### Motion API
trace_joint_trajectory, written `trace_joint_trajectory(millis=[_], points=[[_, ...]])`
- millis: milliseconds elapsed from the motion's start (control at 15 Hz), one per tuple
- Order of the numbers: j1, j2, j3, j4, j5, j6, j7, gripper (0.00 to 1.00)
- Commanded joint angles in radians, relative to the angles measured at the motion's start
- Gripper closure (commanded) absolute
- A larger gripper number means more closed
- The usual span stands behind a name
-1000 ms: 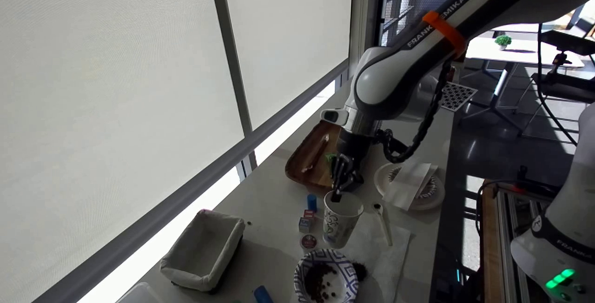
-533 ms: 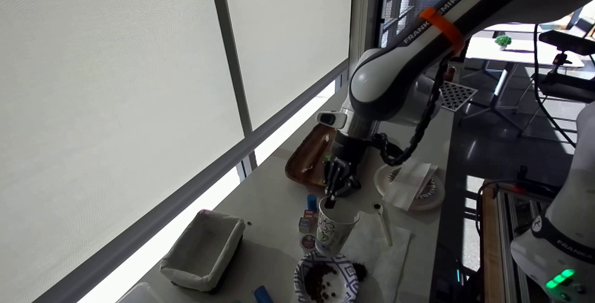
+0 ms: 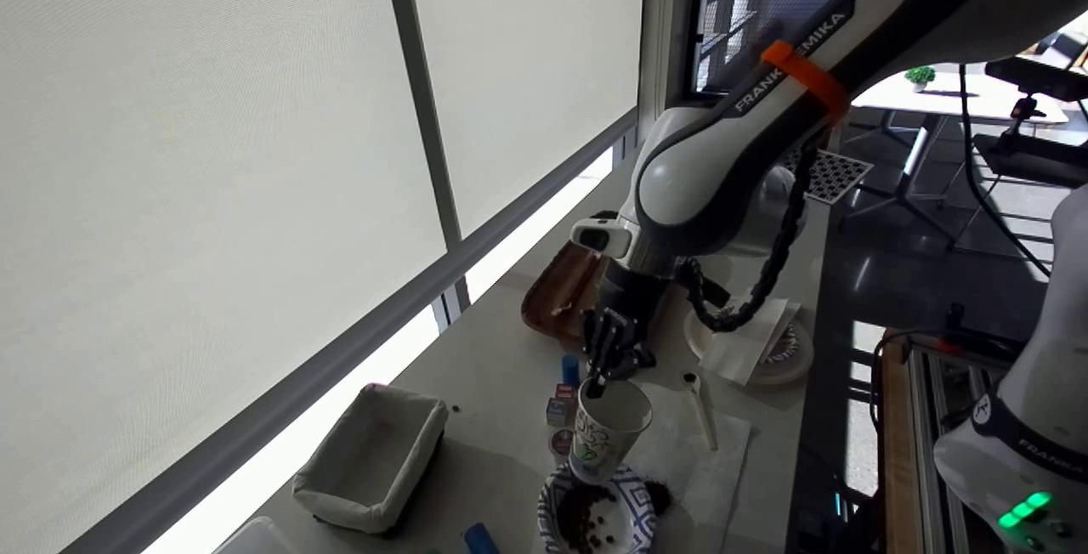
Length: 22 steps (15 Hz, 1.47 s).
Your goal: Pour the contents from the coffee cup into the black and white bowl on the left.
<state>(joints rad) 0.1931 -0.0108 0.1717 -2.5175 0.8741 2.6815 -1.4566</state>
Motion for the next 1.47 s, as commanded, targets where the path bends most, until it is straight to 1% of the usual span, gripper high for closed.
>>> trace_joint_trajectory(millis=[0, 67, 133, 267, 400, 600, 667, 800, 1000, 1133, 1200, 1267, 1333, 1400], points=[[0.046, 0.052, 0.052, -0.001, 0.091, 0.178, -0.16, 0.99], [0.054, 0.057, 0.068, 0.002, 0.138, 0.226, -0.22, 0.99], [0.059, 0.057, 0.086, 0.011, 0.218, 0.258, -0.313, 0.99], [0.061, 0.033, 0.118, 0.031, 0.35, 0.285, -0.459, 0.99], [0.059, 0.008, 0.133, 0.045, 0.475, 0.284, -0.609, 0.99], [0.047, -0.004, 0.121, 0.077, 0.632, 0.218, -0.834, 0.99], [0.041, -0.008, 0.112, 0.076, 0.634, 0.187, -0.905, 0.99], [0.027, -0.001, 0.096, 0.078, 0.679, 0.124, -1.048, 0.99], [0.001, 0.037, 0.063, 0.069, 0.744, -0.007, -1.253, 0.99], [-0.025, 0.05, 0.036, 0.062, 0.795, -0.119, -1.391, 0.99], [-0.026, 0.006, 0.018, 0.072, 0.658, -0.169, -1.257, 0.99], [-0.033, 0.016, 0.006, 0.079, 0.647, -0.21, -1.264, 0.99], [-0.039, 0.036, -0.003, 0.083, 0.672, -0.238, -1.318, 0.99], [-0.042, 0.015, -0.009, 0.102, 0.625, -0.269, -1.27, 0.99]])
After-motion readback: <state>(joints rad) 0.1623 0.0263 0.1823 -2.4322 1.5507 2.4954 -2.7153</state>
